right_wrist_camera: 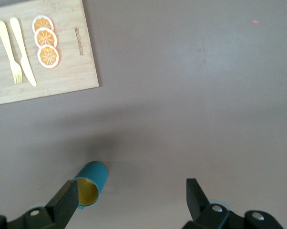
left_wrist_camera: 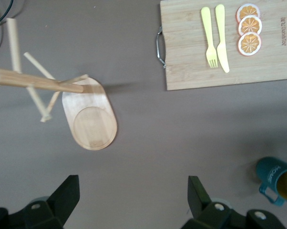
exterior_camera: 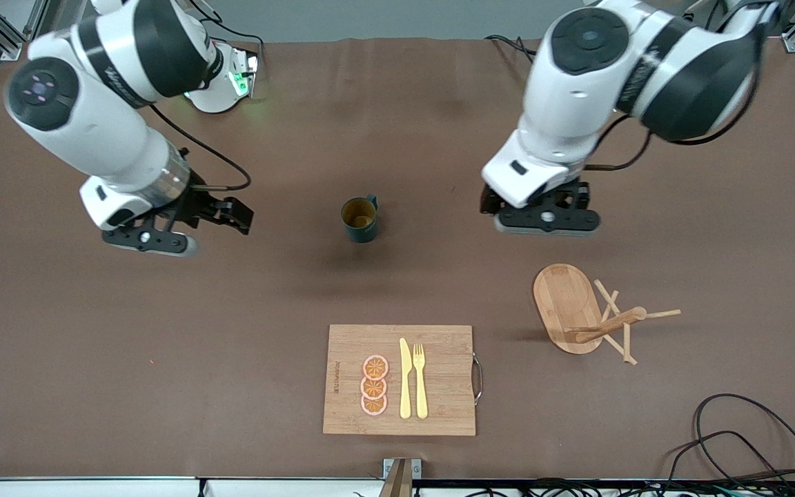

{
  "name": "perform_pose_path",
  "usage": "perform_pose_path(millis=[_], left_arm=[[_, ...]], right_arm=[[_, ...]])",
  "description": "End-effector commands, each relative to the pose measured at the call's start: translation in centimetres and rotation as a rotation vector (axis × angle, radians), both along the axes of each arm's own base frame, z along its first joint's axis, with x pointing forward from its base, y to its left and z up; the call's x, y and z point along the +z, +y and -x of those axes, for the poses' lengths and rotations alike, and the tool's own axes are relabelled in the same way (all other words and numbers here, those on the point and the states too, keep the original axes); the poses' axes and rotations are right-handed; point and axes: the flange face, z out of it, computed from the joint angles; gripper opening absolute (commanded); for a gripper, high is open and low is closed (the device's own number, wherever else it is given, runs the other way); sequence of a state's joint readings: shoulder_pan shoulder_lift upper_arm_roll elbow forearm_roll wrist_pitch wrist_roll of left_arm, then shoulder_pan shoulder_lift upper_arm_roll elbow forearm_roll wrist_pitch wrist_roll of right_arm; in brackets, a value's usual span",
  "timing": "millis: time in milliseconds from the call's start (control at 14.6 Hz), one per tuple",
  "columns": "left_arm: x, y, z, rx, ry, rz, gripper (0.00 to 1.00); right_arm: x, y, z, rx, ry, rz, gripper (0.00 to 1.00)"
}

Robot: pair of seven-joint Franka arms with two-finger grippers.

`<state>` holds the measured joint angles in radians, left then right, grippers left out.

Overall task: Transfer cup from left to right arm and place
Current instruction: 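Open the left gripper and raise it while the right gripper approaches, then lower the right gripper onto the mug while the left gripper withdraws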

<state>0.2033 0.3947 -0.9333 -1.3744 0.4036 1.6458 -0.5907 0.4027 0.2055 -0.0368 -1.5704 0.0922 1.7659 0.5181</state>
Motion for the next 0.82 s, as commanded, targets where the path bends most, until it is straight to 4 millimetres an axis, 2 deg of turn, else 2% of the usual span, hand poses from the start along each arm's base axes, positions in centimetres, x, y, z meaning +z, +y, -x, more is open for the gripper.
perform_pose_path(millis=[0, 274, 548, 685, 753], left_arm=[[2.0, 4.5, -0.5, -0.032, 0.012, 0.018, 1.0], [3.5, 11.6, -1.3, -0.126, 0.029, 0.026, 1.0], [4.5, 16.7, -1.3, -0.18, 0.023, -0.009, 1.0], [5.2, 18.6, -1.2, -0.184, 0.018, -0.004, 1.0], [5.4, 19.9, -1.4, -0.192, 0.016, -0.005, 1.0]], right_arm=[[-2.6, 1.0, -0.5, -0.023, 0.023, 0.008, 1.0], [-7.8, 3.4, 0.0, -0.046, 0.001, 0.006, 1.0], [-11.7, 6.9, 2.5, -0.054, -0.006, 0.007, 1.0], [-13.2, 7.7, 3.7, -0.07, -0.002, 0.013, 1.0], [-14.0, 8.7, 4.6, -0.069, -0.007, 0.011, 1.0]])
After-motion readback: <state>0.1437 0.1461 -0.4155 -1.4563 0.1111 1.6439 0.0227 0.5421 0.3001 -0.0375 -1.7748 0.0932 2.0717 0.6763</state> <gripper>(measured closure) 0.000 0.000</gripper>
